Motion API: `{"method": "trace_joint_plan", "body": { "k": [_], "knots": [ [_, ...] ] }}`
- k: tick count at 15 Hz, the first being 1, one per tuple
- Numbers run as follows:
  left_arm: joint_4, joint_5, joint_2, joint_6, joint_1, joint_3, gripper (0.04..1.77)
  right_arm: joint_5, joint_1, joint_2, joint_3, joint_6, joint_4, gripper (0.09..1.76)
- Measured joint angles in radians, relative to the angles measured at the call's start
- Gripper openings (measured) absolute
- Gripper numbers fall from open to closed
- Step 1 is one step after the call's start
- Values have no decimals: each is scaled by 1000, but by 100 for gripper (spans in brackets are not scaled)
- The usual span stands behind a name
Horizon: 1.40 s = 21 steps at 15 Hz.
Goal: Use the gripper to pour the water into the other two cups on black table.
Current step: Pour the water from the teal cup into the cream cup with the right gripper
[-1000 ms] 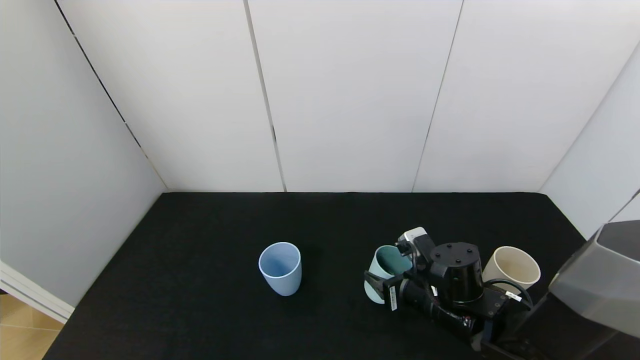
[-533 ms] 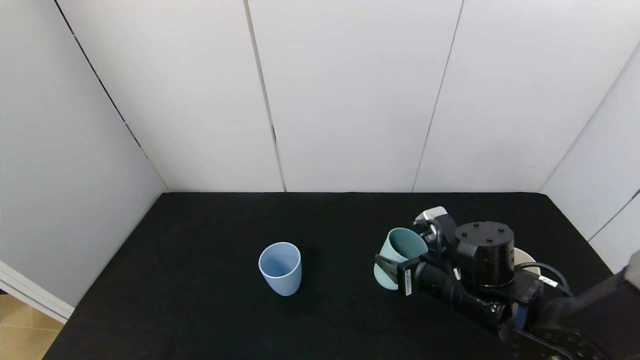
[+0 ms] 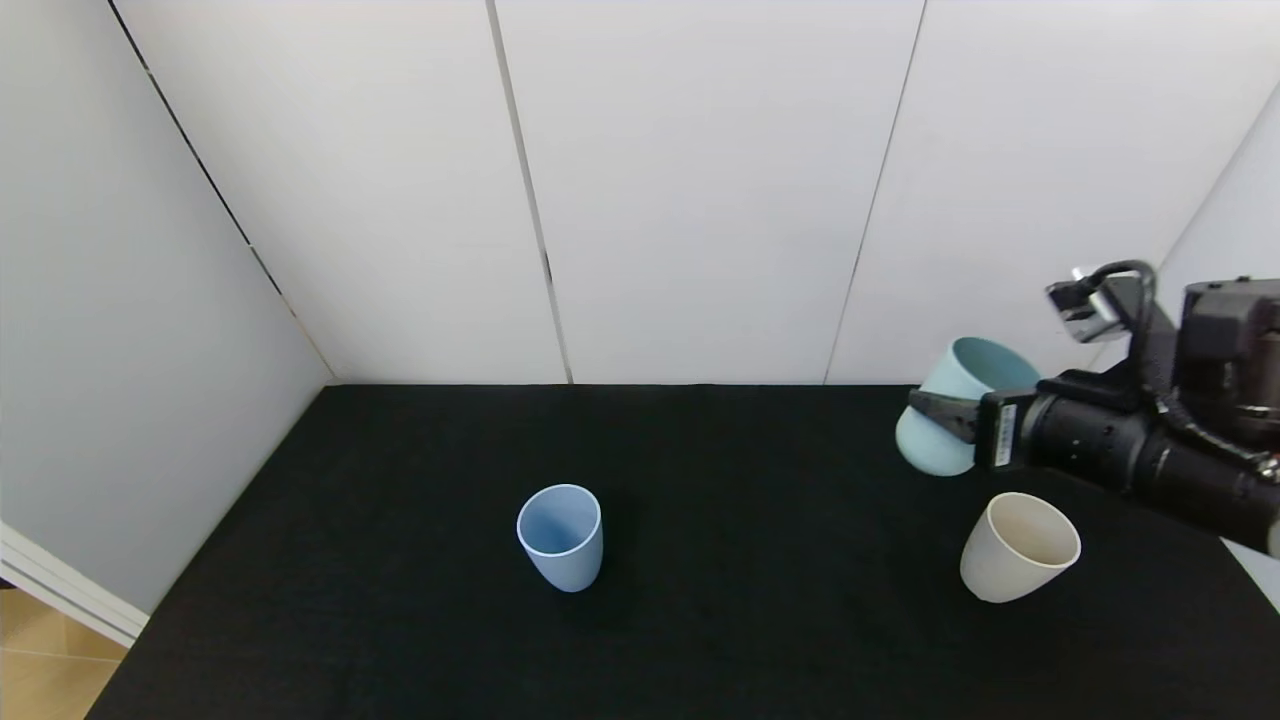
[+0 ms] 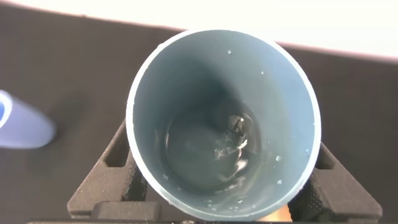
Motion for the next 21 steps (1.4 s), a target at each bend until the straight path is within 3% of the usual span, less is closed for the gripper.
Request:
{"method": "trace_joint_plan", "body": {
  "k": [7,12,16,21],
  "knots": [
    [0,0,0,0,0,0,172,55,-259,-204,-22,-417,200,121],
    [0,0,0,0,0,0,172,53,-468,-238,-6,-676,214,121],
    [0,0,0,0,0,0,172,51,-537,-235,67,-857,204,121],
    [0,0,0,0,0,0,172,50,-543,-230,158,-1021,203,121]
  ]
}}
